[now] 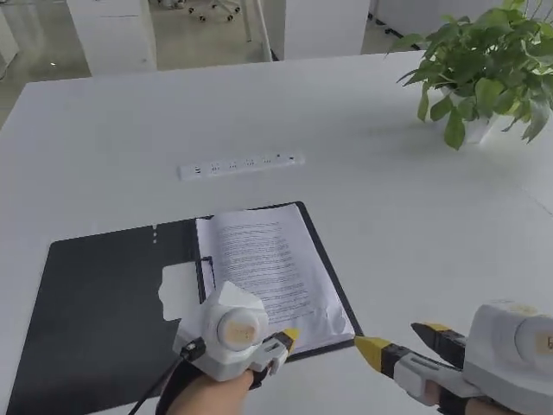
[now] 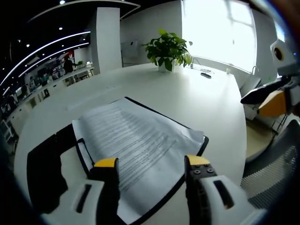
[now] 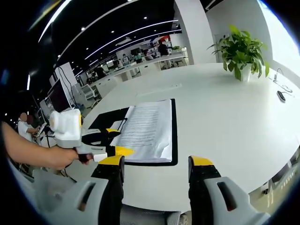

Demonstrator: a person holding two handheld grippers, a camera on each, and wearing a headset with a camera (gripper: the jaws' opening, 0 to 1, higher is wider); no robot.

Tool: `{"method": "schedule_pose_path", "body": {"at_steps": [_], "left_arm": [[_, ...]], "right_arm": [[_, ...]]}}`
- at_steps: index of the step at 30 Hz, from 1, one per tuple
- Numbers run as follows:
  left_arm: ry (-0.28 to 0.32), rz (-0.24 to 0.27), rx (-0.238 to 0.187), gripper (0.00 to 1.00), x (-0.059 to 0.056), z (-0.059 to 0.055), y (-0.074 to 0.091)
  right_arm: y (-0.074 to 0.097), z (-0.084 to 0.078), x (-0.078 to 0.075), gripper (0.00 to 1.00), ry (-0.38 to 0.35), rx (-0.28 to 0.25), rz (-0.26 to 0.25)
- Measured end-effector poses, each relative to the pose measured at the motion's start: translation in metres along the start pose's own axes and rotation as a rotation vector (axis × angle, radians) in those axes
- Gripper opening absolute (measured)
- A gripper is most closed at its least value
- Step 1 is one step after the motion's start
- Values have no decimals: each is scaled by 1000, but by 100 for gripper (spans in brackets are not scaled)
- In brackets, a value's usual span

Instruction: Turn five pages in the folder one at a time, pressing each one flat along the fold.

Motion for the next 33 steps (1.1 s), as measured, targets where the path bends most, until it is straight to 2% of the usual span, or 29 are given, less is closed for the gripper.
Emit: {"method": "schedule_pose_path", "body": {"at_steps": [2,6,9,17,21,25,33], "left_arm": [[9,-2,20,55,-1,-1,-8],[3,-6,22,54,-6,0,-16],[19,-14,15,53,-9,3,-21],[2,-18,-1,49,-20,9,-38],[-25,-11,-5,45,-26,6,-43],[-27,1,-22,45,-26,4,-43],[-28,-14,-79,44,-24,1,-45]], "right_arm": [[0,0,0,54,-4,-6,0],[-3,-1,-2,52,-12,-1,0],[-5,-1,-4,51,-23,-4,1],[-11,-1,-6,51,-32,-2,1],[-15,0,-6,51,-38,-7,4],[-18,2,-6,51,-34,-13,4],[-27,7,-11,50,-10,2,4]]}}
Point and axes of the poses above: the centre of the closed fingertips' face, and the gripper's own axes: y roughly backward along the fingers, x roughly to its left, z roughly out of its top, the point moved 3 cm from there along y, roughly backward along the fingers, and after that the axes turned 14 degrees about x, right-handed, at the moved point
